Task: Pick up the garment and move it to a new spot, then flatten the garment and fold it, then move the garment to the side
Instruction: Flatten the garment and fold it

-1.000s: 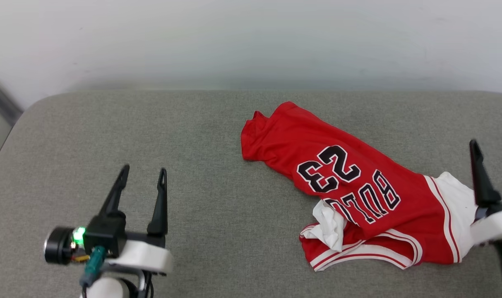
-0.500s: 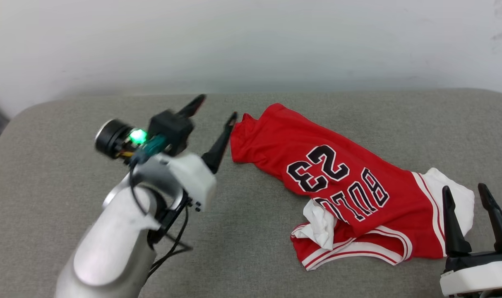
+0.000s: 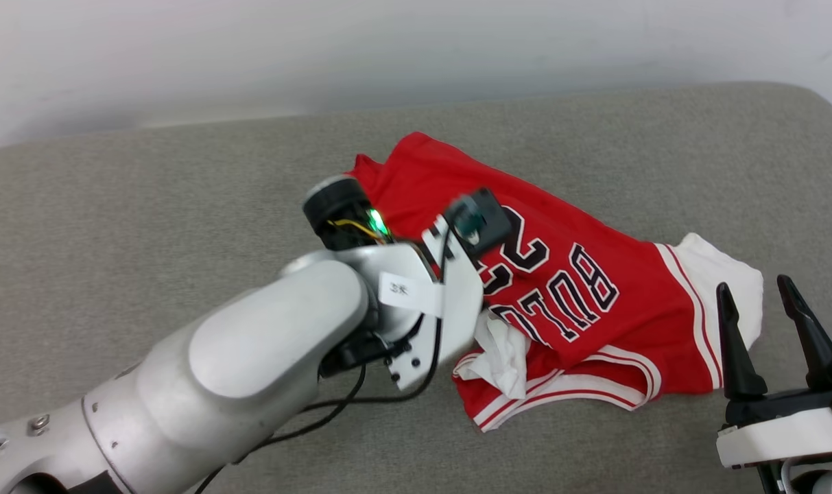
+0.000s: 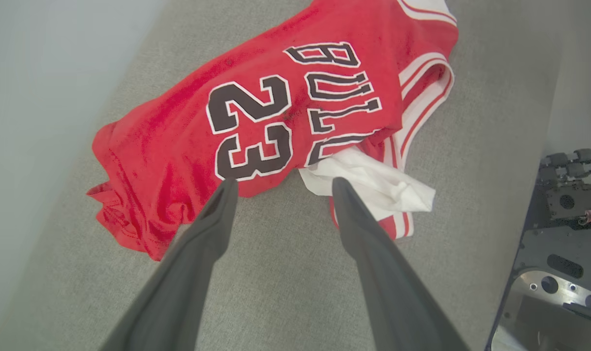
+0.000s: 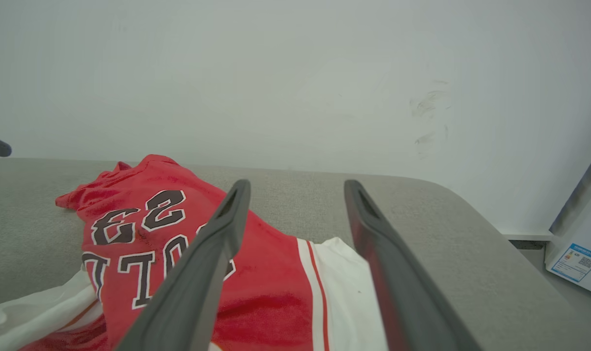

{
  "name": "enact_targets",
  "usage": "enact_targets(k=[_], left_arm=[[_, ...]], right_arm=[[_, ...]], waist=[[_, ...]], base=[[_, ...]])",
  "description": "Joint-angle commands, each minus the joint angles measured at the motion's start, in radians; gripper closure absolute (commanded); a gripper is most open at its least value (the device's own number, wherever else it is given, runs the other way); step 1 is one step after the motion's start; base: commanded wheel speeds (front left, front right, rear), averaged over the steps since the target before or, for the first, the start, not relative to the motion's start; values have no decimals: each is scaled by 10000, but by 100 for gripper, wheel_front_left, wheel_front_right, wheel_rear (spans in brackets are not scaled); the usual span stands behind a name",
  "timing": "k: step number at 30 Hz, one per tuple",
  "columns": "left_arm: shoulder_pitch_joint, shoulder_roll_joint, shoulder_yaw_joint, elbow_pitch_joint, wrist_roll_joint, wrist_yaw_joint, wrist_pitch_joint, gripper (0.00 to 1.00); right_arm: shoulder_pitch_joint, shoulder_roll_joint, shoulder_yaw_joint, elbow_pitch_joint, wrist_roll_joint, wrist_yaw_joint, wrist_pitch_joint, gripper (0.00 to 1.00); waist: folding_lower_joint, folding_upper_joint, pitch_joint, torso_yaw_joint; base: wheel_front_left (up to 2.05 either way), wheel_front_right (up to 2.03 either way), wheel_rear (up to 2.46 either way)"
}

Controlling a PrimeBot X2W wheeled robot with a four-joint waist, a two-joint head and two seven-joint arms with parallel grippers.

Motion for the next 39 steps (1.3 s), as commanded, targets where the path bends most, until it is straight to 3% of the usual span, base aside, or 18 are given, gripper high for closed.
enact_targets(k=[1, 4, 7, 15, 19, 20, 22, 31, 39], left_arm=[[-126, 52, -261, 48, -156, -1, 102, 0], [-474, 138, -1333, 249, -678, 1, 428, 0], [-448, 115, -1803, 536, -982, -1, 550, 0], [543, -186, -1981, 960, -522, -2, 1438, 0], [778, -213, -1997, 1229, -425, -2, 1396, 0], [818, -226, -2001, 1299, -425, -2, 1359, 5], [795, -252, -2005, 1391, -465, -2, 1182, 98], [285, -345, -1984, 1361, -901, -2, -15, 100], [686, 605, -1684, 1262, -1869, -3, -2408, 100]], right_arm=[[-153, -33, 7, -22, -28, -5, -18, 0], [-342, -34, 48, 0, -64, -5, -19, 0], [-486, -13, 74, 38, -102, -5, -19, 0], [-895, 67, 252, 183, -129, -5, -19, 0], [-1056, 92, 291, 224, -170, -5, -20, 0], [-1083, 90, 296, 237, -185, -5, -19, 0], [-1138, 92, 294, 247, -206, -7, -20, 0], [-874, 77, 184, 379, -311, -7, -19, 0], [-395, 11, 4, 443, -352, -7, -20, 0]], waist=[[0, 0, 223, -223], [0, 0, 446, -440], [0, 0, 645, -635], [0, 0, 1165, -987], [0, 0, 1374, -1046], [0, 0, 1406, -1045], [0, 0, 1461, -1041], [0, 0, 1170, -763], [0, 0, 422, -111]], base=[[0, 0, 0], [0, 0, 0], [0, 0, 0], [0, 0, 0], [0, 0, 0], [0, 0, 0], [0, 0, 0], [0, 0, 0], [0, 0, 0]])
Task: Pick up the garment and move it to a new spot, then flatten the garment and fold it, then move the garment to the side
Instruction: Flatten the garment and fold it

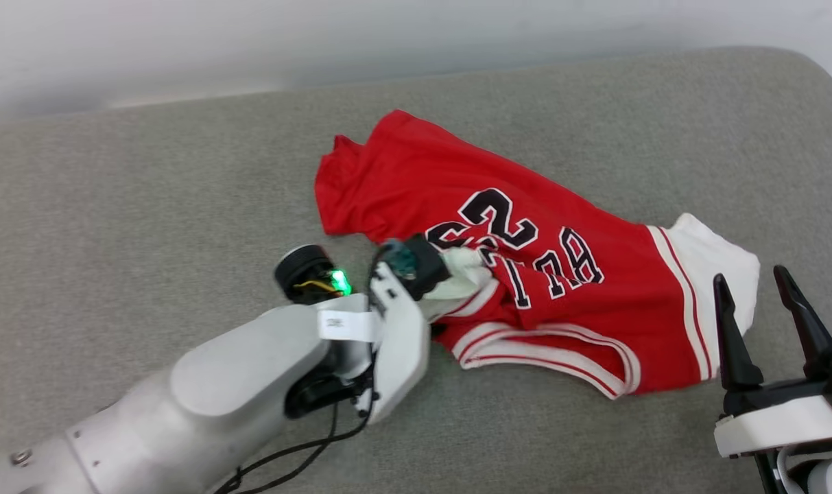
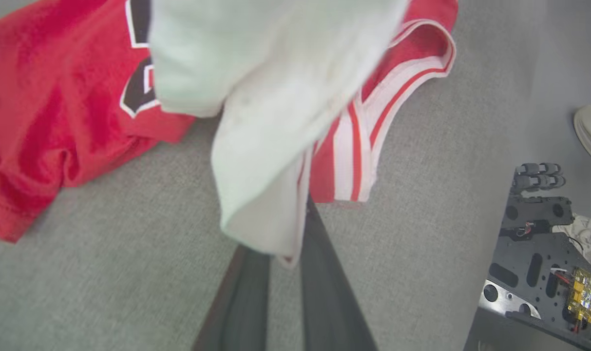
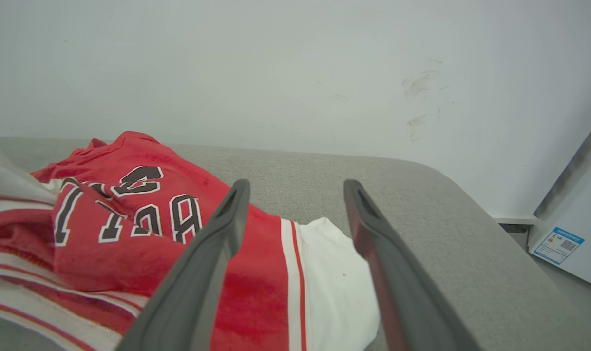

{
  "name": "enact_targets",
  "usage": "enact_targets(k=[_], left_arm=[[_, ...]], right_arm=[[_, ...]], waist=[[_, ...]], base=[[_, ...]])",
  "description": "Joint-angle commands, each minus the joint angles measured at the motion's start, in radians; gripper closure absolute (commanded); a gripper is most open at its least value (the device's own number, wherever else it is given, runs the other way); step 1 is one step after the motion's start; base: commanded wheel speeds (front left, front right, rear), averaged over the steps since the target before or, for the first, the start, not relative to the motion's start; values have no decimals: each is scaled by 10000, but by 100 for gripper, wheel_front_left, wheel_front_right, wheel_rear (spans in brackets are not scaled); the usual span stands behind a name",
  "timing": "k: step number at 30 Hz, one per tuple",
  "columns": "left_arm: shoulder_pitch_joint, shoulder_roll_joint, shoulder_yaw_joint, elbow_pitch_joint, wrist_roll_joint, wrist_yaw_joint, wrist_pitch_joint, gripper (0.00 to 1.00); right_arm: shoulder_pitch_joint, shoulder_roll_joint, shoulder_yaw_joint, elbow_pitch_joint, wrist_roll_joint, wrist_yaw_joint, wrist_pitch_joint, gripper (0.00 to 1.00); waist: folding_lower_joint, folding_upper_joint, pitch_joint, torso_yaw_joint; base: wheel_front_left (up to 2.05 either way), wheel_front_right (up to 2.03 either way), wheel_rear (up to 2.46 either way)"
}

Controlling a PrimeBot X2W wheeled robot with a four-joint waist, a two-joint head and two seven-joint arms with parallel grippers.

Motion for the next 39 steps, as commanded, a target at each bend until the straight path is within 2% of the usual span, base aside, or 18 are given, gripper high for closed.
enact_targets(k=[1, 6, 10, 11, 15, 21, 22, 23, 28, 36, 39], left_arm=[[370, 249, 114, -2, -102, 6, -279, 100], [1453, 1307, 541, -344, -609, 455, -1142, 100], [2603, 2208, 905, -596, -1130, 1093, -1785, 100], [3482, 2719, 1042, -658, -1528, 1521, -2147, 100], [4518, 3168, 1081, -657, -2046, 1916, -2438, 100], [5341, 3079, 890, -121, -2480, 1894, -2479, 100], [5391, 3045, 901, -38, -2487, 1917, -2549, 71], [5373, 3040, 942, -1, -2468, 1926, -2622, 0], [4953, 3414, 1224, -289, -2369, 2023, -2822, 0], [3786, 5174, 2082, -2065, -2205, 2512, -2291, 0], [3217, 5532, 2288, -2414, -2075, 2610, -1872, 0]], right_arm=[[157, -32, -51, 25, -66, -7, -21, 0], [417, -77, -80, 42, -80, -7, -22, 0], [556, -54, -100, 64, -93, -7, -22, 0], [701, -28, -121, 107, -100, -7, -21, 0], [815, -24, -124, 175, -106, -7, -22, 0], [911, -33, -78, 292, -121, -7, -21, 0], [929, -45, -61, 294, -109, -5, -22, 0], [958, -56, -69, 291, -114, -7, -22, 0], [1083, -68, -119, 232, -137, -7, -22, 0], [1120, 14, -213, 1, -155, -7, -22, 0], [969, 15, -153, -39, -151, -7, -21, 0]], waist=[[0, 0, -317, 334], [0, 0, -711, 768], [0, 0, -915, 1061], [0, 0, -1025, 1237], [0, 0, -1122, 1401], [0, 0, -1271, 1544], [0, 0, -1308, 1561], [0, 0, -1347, 1589], [0, 0, -1486, 1697], [0, 0, -1431, 1811], [0, 0, -1326, 1761]], base=[[0, 0, 0], [0, 0, 0], [0, 0, 0], [0, 0, 0], [0, 0, 0], [0, 0, 0], [0, 0, 0], [0, 0, 0], [0, 0, 0], [0, 0, 0], [0, 0, 0]])
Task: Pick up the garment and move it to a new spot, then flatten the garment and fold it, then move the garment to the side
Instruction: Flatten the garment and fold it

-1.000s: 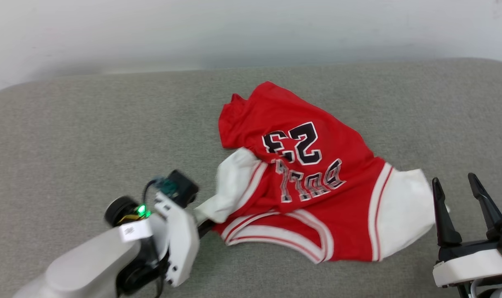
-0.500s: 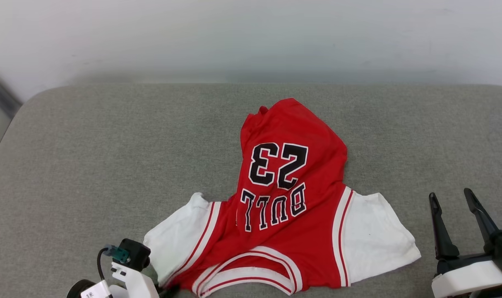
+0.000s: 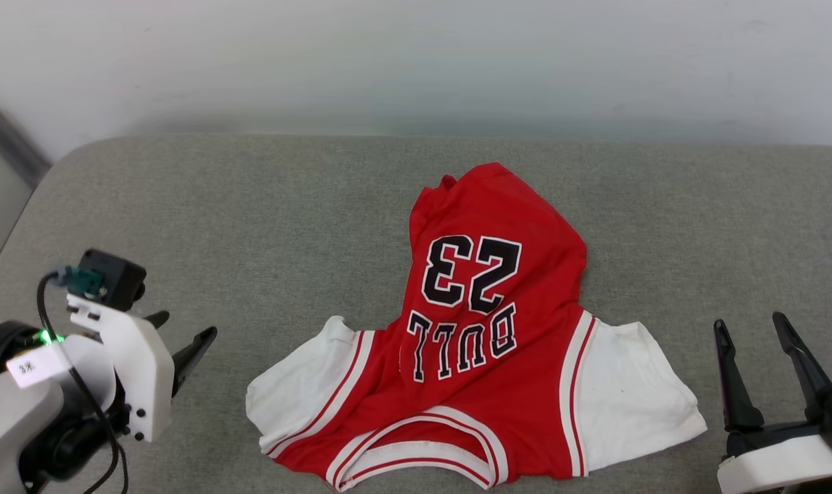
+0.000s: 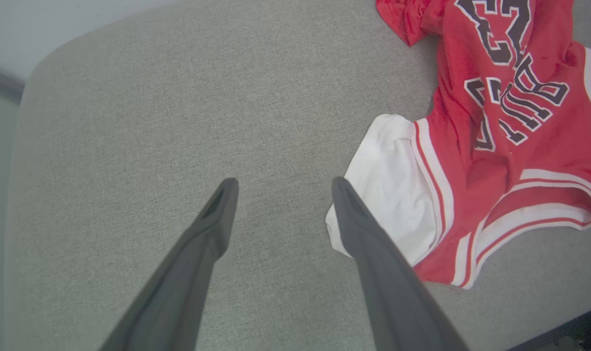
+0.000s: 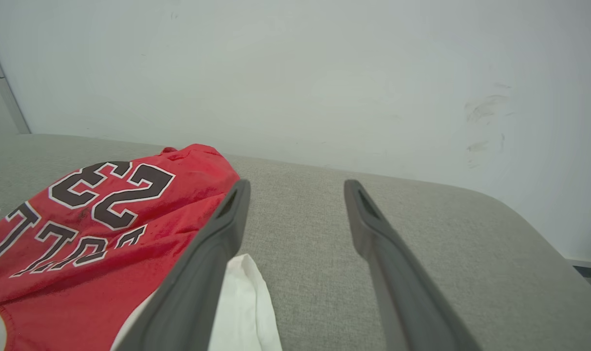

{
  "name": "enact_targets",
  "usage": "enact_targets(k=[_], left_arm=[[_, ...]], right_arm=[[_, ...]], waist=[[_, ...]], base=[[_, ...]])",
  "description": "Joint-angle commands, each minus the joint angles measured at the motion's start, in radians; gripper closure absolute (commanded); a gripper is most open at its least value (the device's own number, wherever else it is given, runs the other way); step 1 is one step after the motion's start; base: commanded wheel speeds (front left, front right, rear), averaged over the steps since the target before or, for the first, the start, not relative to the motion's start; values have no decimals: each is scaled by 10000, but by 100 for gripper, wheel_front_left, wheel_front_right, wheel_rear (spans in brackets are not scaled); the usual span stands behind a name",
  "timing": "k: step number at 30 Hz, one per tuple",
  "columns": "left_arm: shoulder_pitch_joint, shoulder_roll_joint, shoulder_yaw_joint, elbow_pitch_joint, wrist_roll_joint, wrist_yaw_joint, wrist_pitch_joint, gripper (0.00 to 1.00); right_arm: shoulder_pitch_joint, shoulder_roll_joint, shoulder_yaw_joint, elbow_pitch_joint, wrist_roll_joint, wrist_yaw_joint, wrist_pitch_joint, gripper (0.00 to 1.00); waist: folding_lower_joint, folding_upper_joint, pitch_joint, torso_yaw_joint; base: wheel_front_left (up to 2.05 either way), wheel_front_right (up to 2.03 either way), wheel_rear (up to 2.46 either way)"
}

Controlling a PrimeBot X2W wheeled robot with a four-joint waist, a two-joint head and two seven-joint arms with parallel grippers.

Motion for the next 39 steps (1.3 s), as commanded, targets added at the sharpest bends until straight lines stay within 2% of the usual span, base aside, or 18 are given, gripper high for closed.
enact_targets(k=[1, 3, 6, 14, 25, 26, 27, 28, 34, 37, 39], left_arm=[[-99, -85, 25, -48, -53, -33, 112, 0], [-506, -50, -52, -36, 131, -142, 578, 0], [-918, -304, -310, 167, 149, -439, 1430, 0], [-1472, -1222, -1237, 1419, 308, -1219, 3287, 0], [-702, -2213, -2231, 3370, 539, -1888, 3986, 0], [-657, -2287, -2200, 3499, 528, -1901, 3839, 3], [-656, -2351, -2170, 3630, 561, -1923, 3707, 77], [-654, -2397, -2140, 3729, 572, -1955, 3588, 100], [-767, -2286, -1759, 3554, 607, -1945, 2714, 100], [-824, -2068, -1560, 3241, 669, -1859, 2310, 100], [-811, -1935, -1484, 2983, 732, -1771, 2078, 100]], right_arm=[[-106, 22, 24, -45, -18, -7, -21, 0], [-212, -8, 90, -35, -23, -7, -21, 0], [-336, -80, 170, -23, -8, -7, -22, 0], [-721, -193, 285, -27, -25, -7, -22, 0], [-1067, -202, 428, 46, -61, -7, -21, 0], [-1059, -214, 436, 58, -77, -7, -21, 0], [-1062, -231, 424, 57, -96, -7, -22, 0], [-1069, -261, 405, 56, -107, -7, -21, 0], [-1319, -728, 420, -57, -167, -7, -22, 0], [-1585, -1373, 733, 237, -57, -5, -18, 0], [-2002, -2053, 1264, 487, 176, -7, 475, 0]], waist=[[0, 0, 48, -36], [0, 0, 138, -111], [0, 0, 281, -233], [0, 0, 770, -621], [0, 0, 1163, -1058], [0, 0, 1152, -1063], [0, 0, 1133, -1060], [0, 0, 1094, -1041], [0, 0, 697, -815], [0, 0, 472, -669], [0, 0, 345, -575]], base=[[0, 0, 0], [0, 0, 0], [0, 0, 0], [0, 0, 0], [0, 0, 0], [0, 0, 0], [0, 0, 0], [0, 0, 0], [0, 0, 0], [0, 0, 0], [0, 0, 0]])
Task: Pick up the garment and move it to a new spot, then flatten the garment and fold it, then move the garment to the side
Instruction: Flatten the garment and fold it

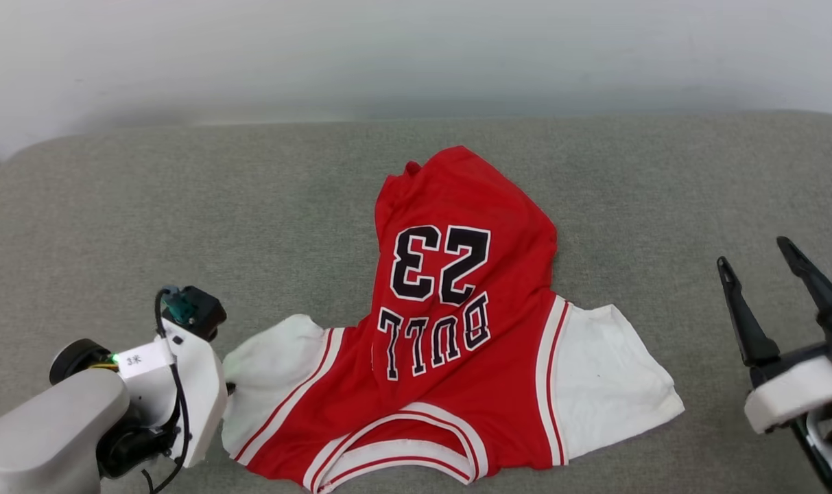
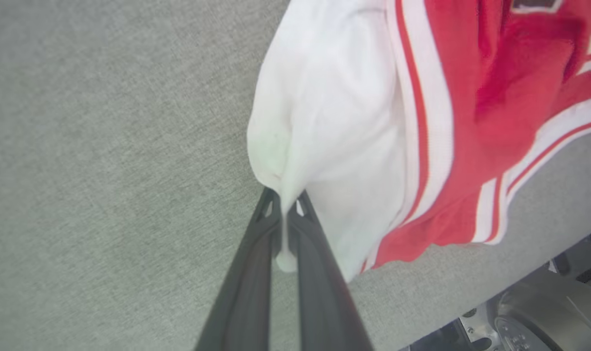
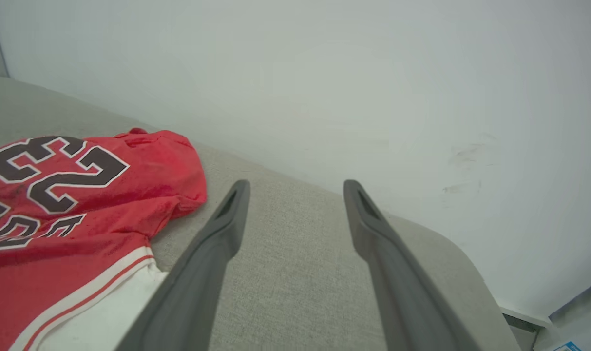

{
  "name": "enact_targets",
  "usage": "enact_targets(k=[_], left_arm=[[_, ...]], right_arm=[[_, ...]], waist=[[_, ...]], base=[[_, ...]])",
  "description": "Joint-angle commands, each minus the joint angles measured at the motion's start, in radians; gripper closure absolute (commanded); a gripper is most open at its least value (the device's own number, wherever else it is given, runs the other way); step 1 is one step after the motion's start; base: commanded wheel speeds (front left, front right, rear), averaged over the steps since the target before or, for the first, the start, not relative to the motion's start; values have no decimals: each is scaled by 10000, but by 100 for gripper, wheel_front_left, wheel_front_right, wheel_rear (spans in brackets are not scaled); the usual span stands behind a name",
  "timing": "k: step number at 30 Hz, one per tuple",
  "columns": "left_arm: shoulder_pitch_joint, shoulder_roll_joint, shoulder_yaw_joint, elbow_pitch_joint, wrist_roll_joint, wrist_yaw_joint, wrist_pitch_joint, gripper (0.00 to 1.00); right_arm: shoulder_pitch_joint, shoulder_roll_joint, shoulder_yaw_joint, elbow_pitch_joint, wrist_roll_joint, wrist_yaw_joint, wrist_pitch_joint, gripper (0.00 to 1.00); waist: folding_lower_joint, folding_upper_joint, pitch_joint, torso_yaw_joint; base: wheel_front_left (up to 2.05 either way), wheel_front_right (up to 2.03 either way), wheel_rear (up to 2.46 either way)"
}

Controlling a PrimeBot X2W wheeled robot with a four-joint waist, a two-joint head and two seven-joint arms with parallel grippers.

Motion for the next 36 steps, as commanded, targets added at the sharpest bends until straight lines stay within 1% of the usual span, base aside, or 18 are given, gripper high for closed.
enact_targets(k=[1, 3, 4, 7, 9, 12, 14, 15, 18, 20, 23, 24, 27, 31, 32, 33, 34, 36], left_arm=[[125, 69, 77, -147, 43, 87, -140, 100], [173, 185, 146, -430, 85, 231, -320, 100], [191, 245, 184, -565, 94, 310, -392, 100], [223, 341, 244, -1006, 157, 511, -495, 100], [195, 377, 256, -1240, 204, 618, -507, 100], [79, 356, 276, -1532, 285, 759, -532, 100], [-36, 323, 313, -1666, 355, 840, -586, 100], [-64, 310, 316, -1722, 404, 863, -579, 100], [-203, 239, 342, -1843, 494, 939, -658, 100], [-237, 219, 355, -1875, 533, 960, -679, 100], [-323, 128, 359, -1900, 609, 983, -720, 100], [-323, 128, 359, -1900, 609, 983, -720, 100], [-320, 83, 372, -1870, 578, 1011, -782, 100], [-167, 95, 403, -1773, 514, 1021, -914, 100], [-98, 118, 413, -1747, 487, 1029, -948, 100], [-38, 148, 429, -1728, 445, 1040, -1012, 100], [28, 178, 449, -1711, 411, 1041, -1060, 100], [100, 254, 552, -1727, 322, 1085, -1243, 100]], right_arm=[[-404, -444, 368, 101, 238, -7, 474, 0], [-856, -1260, 1310, 210, 786, -7, 1743, 0], [-1103, -1738, 1891, 221, 1115, -7, 2549, 0], [-1948, -2936, 3543, -3, 2591, -7, 4999, 0], [-2515, -3610, 4571, -255, 3646, -7, 6532, 0], [-3170, -4235, 5805, -377, 5108, -7, 8605, 0], [-3613, -4395, 6346, -253, 5718, -7, 9492, 0], [-3764, -4376, 6545, -82, 5940, -7, 9804, 0], [-4125, -4034, 6962, 635, 6405, -7, 10263, 0], [-4274, -3695, 7140, 1212, 6689, -5, 10261, 0], [-4333, -3343, 7583, 2024, 6737, -7, 10056, 0], [-4333, -3343, 7583, 2024, 6737, -7, 10056, 0], [-3936, -2857, 8281, 2768, 7070, -1, 9926, 0], [-3598, -2578, 9134, 3310, 7432, 49, 9513, 0], [-3600, -2583, 9293, 3355, 7482, 52, 9340, 2], [-3660, -2614, 9404, 3374, 7506, 53, 9097, 86], [-3769, -2673, 9438, 3378, 7544, 55, 8808, 100], [-4007, -2870, 9448, 3321, 7565, 39, 8198, 100]], waist=[[0, 0, -142, 142], [0, 0, -215, 226], [0, 0, -237, 268], [0, 0, -235, 402], [0, 0, -178, 497], [0, 0, -28, 646], [0, 0, 117, 738], [0, 0, 192, 776], [0, 0, 426, 889], [0, 0, 576, 961], [0, 0, 738, 1077], [0, 0, 738, 1077], [0, 0, 814, 1109], [0, 0, 785, 1070], [0, 0, 744, 1035], [0, 0, 695, 994], [0, 0, 630, 951], [0, 0, 465, 873]], base=[[0, 0, 0], [0, 0, 0], [0, 0, 0], [0, 0, 0], [0, 0, 0], [0, 0, 0], [0, 0, 0], [0, 0, 0], [0, 0, 0], [0, 0, 0], [0, 0, 0], [0, 0, 0], [0, 0, 0], [0, 0, 0], [0, 0, 0], [0, 0, 0], [0, 0, 0], [0, 0, 0]])
